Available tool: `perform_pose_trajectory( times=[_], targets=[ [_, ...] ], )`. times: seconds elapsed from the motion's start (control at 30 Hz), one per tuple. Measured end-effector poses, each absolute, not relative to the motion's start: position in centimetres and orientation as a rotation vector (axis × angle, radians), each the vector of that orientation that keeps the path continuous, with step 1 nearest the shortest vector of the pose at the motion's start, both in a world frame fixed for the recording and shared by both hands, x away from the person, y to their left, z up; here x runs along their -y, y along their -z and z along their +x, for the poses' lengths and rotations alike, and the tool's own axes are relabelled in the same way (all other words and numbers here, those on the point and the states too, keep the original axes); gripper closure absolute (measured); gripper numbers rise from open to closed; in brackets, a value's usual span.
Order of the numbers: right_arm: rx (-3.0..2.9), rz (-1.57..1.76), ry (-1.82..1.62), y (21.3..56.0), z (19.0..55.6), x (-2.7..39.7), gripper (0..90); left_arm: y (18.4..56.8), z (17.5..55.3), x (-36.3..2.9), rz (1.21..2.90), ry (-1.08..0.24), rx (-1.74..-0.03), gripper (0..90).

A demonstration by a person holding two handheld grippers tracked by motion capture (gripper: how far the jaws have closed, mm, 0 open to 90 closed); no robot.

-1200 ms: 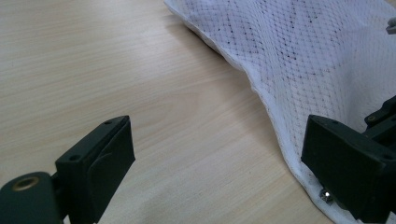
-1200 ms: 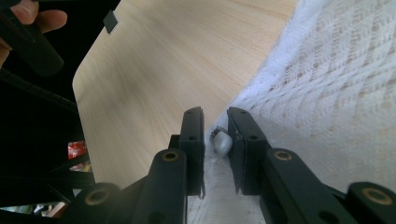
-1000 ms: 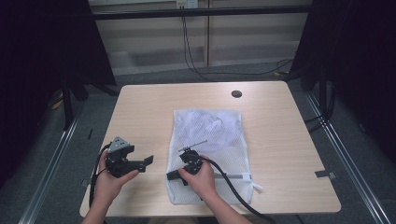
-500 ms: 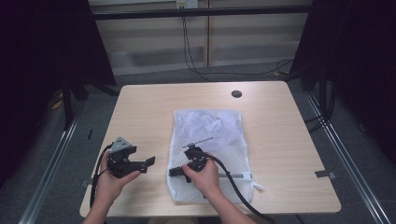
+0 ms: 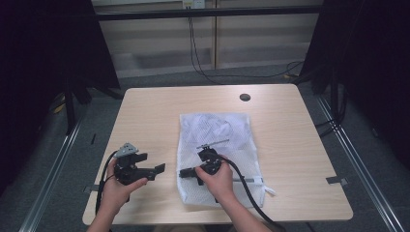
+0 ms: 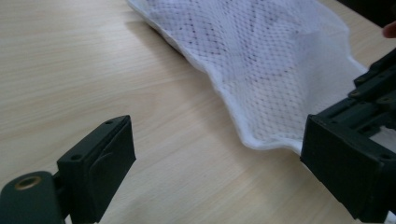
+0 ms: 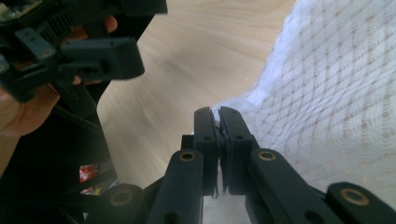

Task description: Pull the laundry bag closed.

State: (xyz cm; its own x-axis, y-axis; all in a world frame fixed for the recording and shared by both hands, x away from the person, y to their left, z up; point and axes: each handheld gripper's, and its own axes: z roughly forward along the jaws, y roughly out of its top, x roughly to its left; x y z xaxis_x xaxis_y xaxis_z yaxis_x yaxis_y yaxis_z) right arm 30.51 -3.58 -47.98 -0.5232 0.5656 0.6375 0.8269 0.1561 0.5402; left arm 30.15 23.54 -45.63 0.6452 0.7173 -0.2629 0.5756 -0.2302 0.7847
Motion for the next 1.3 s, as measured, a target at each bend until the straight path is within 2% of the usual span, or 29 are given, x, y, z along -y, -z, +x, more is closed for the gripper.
perform_pose_trajectory(
  times=[0.3, 0.6, 0.9, 1.3],
  targets=[
    [2.163, -1.334, 1.328, 47.7, 30.4, 3.8, 86.5, 45.8, 30.1, -23.0, 1.888, -0.026, -0.981, 8.3],
    [2.174, -1.336, 1.376, 47.2, 30.5, 4.1, 86.5, 46.2, 30.0, -21.8, 1.939, 0.023, -0.959, 8.4],
    [2.169, -1.339, 1.404, 47.0, 30.5, 4.3, 86.6, 46.7, 30.0, -20.9, 1.947, 0.118, -0.965, 12.4],
    [2.143, -1.341, 1.432, 46.6, 30.6, 4.5, 86.5, 47.1, 29.9, -20.1, 1.975, 0.166, -0.971, 19.1]
  ],
)
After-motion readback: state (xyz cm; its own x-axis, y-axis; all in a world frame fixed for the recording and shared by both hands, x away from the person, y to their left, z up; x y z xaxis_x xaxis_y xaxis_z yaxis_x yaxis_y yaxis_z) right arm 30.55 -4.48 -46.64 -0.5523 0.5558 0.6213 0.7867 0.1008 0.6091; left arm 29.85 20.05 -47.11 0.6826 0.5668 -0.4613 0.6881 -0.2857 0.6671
